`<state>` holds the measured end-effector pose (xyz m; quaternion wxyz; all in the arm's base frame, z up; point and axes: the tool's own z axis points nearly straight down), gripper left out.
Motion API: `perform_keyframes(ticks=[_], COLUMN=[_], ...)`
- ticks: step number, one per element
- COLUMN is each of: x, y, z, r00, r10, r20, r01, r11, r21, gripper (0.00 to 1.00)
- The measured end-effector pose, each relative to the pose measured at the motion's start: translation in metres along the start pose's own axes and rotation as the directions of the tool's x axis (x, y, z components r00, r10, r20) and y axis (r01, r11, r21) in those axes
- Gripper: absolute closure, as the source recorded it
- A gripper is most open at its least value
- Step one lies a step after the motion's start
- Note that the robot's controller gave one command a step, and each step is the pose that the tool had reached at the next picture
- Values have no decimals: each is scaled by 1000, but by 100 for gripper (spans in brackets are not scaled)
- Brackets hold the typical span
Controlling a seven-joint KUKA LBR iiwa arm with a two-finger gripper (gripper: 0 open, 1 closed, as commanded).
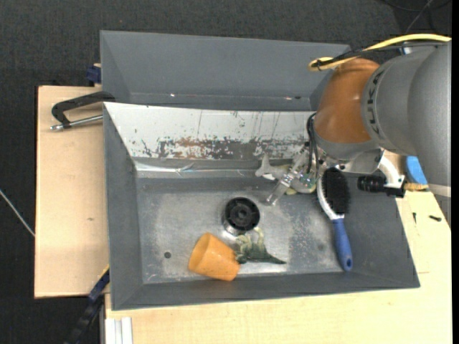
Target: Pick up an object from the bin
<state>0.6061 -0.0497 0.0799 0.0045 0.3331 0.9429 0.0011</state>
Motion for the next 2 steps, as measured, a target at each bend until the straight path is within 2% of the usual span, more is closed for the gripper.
perform_keyframes(ticks=[1, 2], x=[-5, -8], y=[0, 3], z=[-4, -97], r00=[1000, 1000], r10=[1, -1], r20=[17, 3], r01=[-1, 1], r11=[1000, 1000], r21=[-6, -3], gripper=[100, 100])
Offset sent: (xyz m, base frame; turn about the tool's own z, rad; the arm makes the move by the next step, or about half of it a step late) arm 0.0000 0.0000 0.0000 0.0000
